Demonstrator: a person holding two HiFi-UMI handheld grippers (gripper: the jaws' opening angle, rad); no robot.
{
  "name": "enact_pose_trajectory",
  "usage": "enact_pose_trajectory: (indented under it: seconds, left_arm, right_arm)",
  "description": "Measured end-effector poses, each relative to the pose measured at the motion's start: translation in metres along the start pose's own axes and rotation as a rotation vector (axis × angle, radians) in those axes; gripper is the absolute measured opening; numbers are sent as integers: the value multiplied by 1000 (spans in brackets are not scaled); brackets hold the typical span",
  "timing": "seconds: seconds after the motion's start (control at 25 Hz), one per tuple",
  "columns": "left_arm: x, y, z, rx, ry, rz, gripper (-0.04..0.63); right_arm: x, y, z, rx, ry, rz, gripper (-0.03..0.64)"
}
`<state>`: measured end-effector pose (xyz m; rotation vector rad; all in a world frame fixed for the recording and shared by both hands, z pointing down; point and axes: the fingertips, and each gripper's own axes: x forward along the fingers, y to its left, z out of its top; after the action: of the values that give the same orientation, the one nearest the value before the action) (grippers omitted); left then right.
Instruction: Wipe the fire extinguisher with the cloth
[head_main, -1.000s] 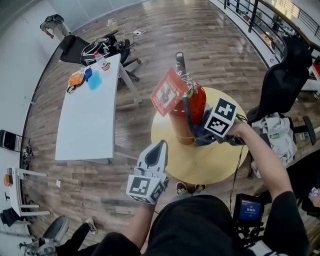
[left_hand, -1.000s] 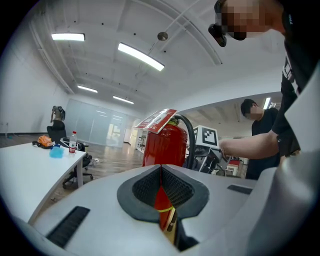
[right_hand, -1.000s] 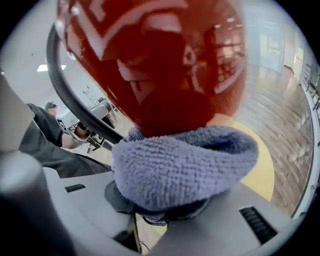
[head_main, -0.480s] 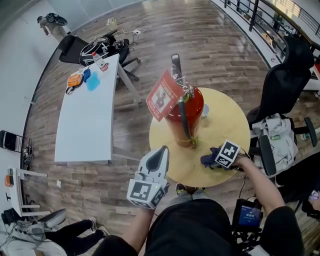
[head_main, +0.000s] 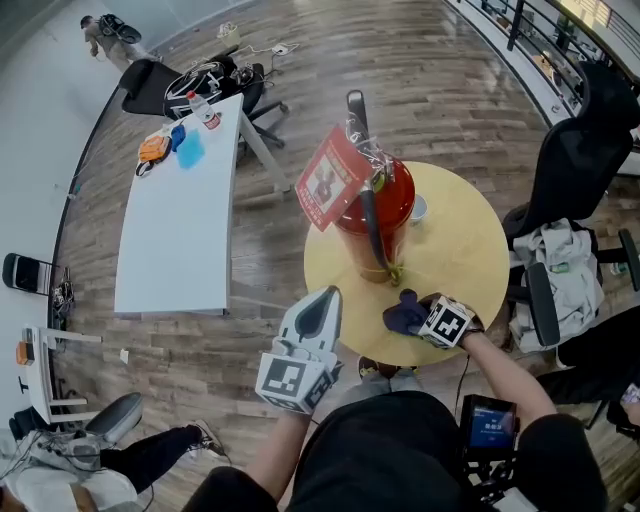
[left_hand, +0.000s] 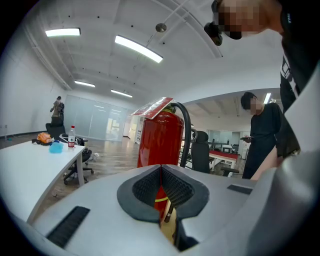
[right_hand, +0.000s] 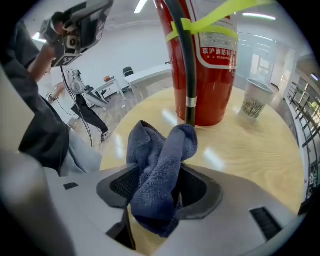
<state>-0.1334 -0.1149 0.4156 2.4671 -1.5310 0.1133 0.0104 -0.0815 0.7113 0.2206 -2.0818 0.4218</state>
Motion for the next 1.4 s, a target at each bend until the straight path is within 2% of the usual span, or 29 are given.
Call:
enact_pose_trajectory:
  seconds: [0.08,0.12,0.2,0.24,0.32,0.4,0.52,0.64,0.72,0.8,1.0,1.12,1.24,1.4]
  left_arm:
    - [1,0,-2,-1,4,-2,23]
    - [1,0,-3,-2,5,-2,23]
    - [2,1,-3,-5,7,-4,25]
    - [2,1,-3,-6,4,-6,25]
    - [3,2,1,-5,-6,-8,23]
    - [3,5,6,-4,-19,-9,24]
    - [5,6,12,-2,-33,-9,25]
    - [6,7,18,-1,-47,-10,23]
    - [6,6,22,0,-55,-10,23]
    - [7,5,24,3,-58,-12,23]
    - [7,1,27,9,-60,-19,23]
    - [8,1,25,8,-57,-21,23]
    - [10,3,23,8,-57,-24,24]
    - [10,3,22,14,-56,-27,24]
  right_arm:
    - [0,9,-1,8,4,36,153]
    - [-2,12,-2,-8,15,31,121]
    - [-14,8,-2,-28,-1,-21,100]
    - [-28,1,0,-1,-47,-56,98]
    - [-74,-21,11,92,-199,-119,95]
    - [-135,-43,35,121,-360,-190,95]
    - [-217,-47,105,-16,-546,-270,95]
    - [-287,-23,195,-138,-786,-249,95]
    - [-324,-7,246,-207,-899,-250,95]
    - [-345,3,274,-279,-924,-286,95]
    - [-349,4,289,-288,-879,-292,95]
    - [-331,13,277,-295,-833,-256,94]
    - [-303,11,257,-232,-845,-192,94]
    - [-240,-6,222,-157,-739,-196,94]
